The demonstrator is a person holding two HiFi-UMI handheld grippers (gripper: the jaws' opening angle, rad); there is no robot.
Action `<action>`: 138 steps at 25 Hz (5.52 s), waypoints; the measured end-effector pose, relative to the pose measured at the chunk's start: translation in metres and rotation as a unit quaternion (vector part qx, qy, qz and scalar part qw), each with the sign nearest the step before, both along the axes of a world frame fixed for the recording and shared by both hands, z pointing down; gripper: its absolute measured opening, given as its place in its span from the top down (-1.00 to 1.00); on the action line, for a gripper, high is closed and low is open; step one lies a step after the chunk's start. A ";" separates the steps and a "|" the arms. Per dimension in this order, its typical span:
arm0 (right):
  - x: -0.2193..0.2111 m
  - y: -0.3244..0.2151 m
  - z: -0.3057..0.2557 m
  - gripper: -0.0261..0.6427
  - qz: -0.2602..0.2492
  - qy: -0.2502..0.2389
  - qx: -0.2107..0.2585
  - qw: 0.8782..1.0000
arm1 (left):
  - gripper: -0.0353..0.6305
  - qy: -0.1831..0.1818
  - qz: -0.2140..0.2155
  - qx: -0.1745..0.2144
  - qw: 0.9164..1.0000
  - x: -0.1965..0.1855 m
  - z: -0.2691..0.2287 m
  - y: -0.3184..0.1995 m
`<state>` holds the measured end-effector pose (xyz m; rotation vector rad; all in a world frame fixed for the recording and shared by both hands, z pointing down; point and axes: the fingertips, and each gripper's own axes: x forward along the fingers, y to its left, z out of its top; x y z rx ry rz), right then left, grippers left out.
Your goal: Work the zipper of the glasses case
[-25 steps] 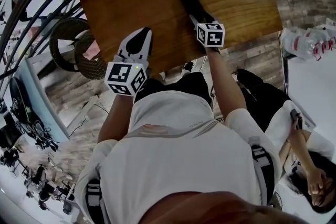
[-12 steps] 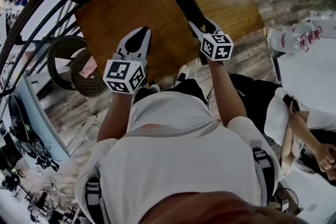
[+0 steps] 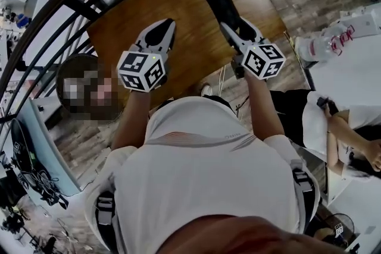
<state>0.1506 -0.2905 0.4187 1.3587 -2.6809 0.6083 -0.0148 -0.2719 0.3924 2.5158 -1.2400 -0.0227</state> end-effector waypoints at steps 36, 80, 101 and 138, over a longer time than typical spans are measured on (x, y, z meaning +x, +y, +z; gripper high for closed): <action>-0.098 0.087 -0.067 0.01 -0.340 -0.200 -0.080 0.915 | 0.07 0.282 0.334 -0.030 0.899 0.062 -0.085 0.031; -0.089 0.057 -0.032 0.77 -0.094 0.108 0.108 0.984 | 0.09 0.244 0.098 0.017 0.965 0.028 -0.097 -0.005; -0.072 0.058 -0.049 0.76 -0.130 0.320 0.251 0.904 | 0.09 0.097 0.275 -0.047 0.955 0.063 -0.065 0.029; -0.104 0.089 -0.003 0.68 -0.283 0.529 0.340 0.724 | 0.08 -0.371 0.453 -0.161 0.795 0.084 0.134 0.096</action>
